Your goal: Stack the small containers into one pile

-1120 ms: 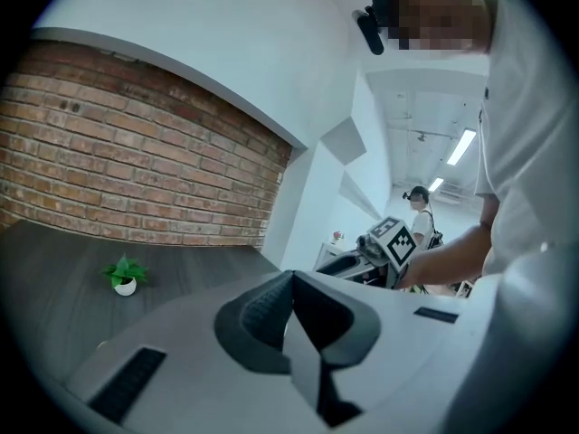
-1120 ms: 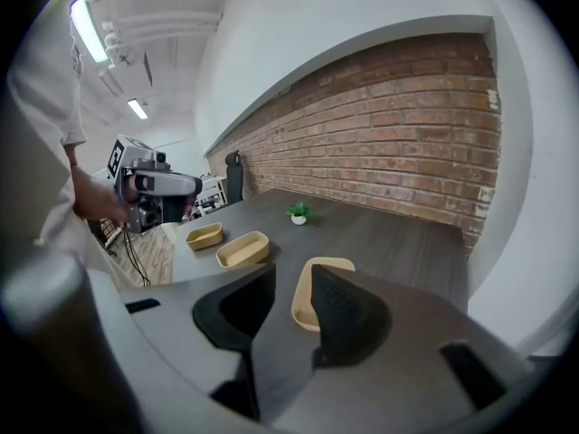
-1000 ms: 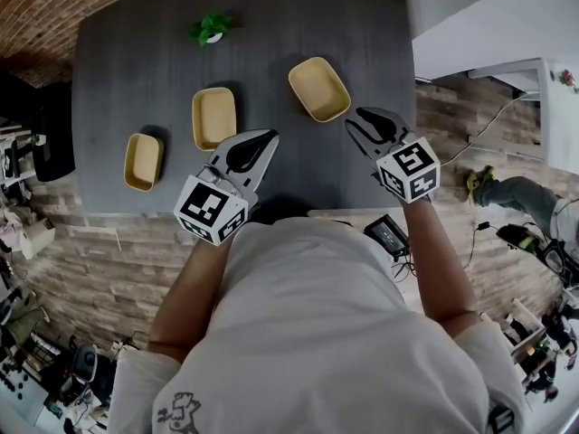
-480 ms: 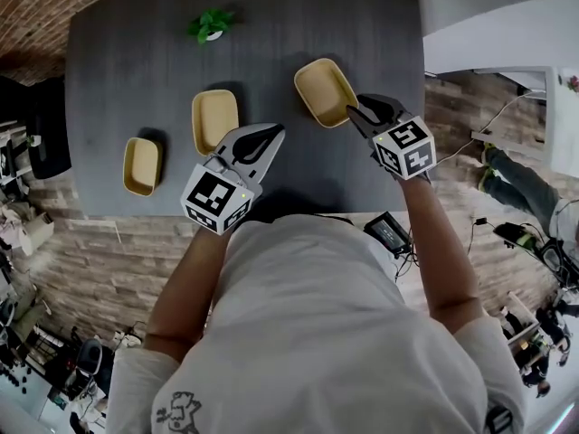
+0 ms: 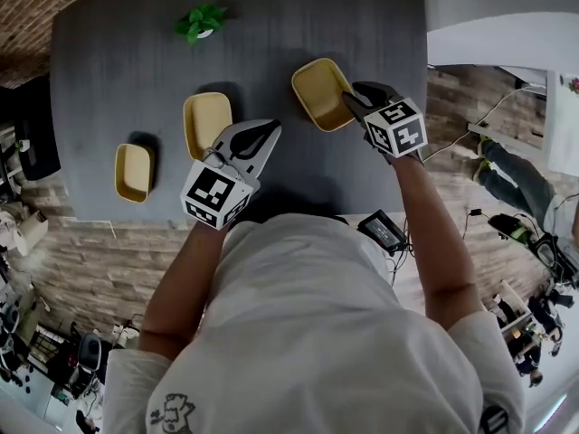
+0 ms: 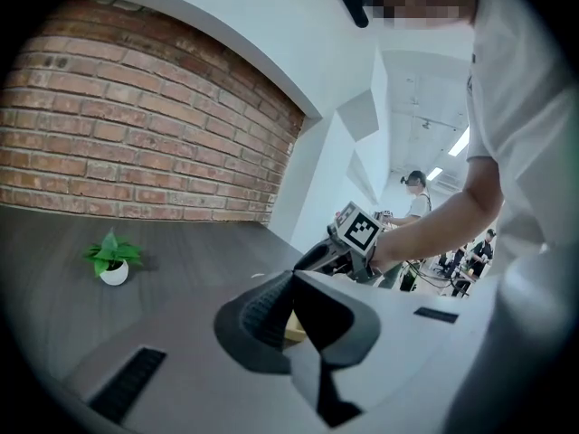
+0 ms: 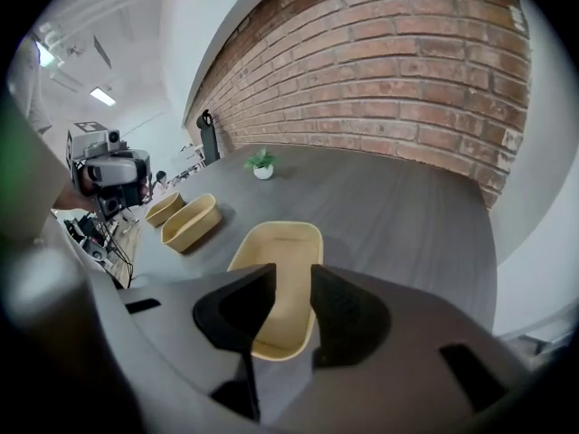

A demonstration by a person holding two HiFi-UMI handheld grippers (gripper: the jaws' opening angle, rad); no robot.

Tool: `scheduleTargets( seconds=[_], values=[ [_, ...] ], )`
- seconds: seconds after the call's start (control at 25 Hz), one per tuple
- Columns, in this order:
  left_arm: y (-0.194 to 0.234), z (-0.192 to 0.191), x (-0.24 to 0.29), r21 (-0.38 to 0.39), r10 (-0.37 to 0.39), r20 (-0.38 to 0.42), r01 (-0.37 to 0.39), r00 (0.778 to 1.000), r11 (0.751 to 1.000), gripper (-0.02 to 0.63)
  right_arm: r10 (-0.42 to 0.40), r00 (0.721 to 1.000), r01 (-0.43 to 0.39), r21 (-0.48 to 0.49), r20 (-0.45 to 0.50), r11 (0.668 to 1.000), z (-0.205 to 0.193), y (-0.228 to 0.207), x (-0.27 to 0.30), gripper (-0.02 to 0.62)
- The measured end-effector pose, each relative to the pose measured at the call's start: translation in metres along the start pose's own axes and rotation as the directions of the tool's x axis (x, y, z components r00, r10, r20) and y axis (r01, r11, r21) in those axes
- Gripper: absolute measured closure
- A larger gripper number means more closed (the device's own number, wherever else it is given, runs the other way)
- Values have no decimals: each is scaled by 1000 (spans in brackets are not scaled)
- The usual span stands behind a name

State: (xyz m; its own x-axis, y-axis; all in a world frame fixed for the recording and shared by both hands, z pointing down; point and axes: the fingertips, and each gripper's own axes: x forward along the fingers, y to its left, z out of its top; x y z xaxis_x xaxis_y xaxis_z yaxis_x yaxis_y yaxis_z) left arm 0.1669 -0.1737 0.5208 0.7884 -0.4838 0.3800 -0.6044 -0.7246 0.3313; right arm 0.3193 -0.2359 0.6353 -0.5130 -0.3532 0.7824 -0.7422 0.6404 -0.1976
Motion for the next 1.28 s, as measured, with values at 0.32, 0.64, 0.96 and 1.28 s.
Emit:
scheduleTargets(
  seconds=[0.32, 0.64, 0.96, 1.28],
  values=[
    [13, -10, 6, -35, -14, -28, 13, 1000, 999, 595, 13, 994, -8, 42, -109, 999, -12, -19, 27, 469],
    [25, -20, 13, -68, -23, -41, 21, 999, 997, 595, 49, 981, -36, 73, -185, 997, -19, -21, 47, 497],
    [24, -22, 14, -92, -24, -42, 20, 999, 996, 595, 58, 982, -36, 123, -179, 992, -24, -23, 49, 569],
    [16, -26, 9, -102, -16, -40, 12, 999, 995, 595, 53, 985, -33, 123, -167, 992, -22, -20, 46, 572]
  ],
)
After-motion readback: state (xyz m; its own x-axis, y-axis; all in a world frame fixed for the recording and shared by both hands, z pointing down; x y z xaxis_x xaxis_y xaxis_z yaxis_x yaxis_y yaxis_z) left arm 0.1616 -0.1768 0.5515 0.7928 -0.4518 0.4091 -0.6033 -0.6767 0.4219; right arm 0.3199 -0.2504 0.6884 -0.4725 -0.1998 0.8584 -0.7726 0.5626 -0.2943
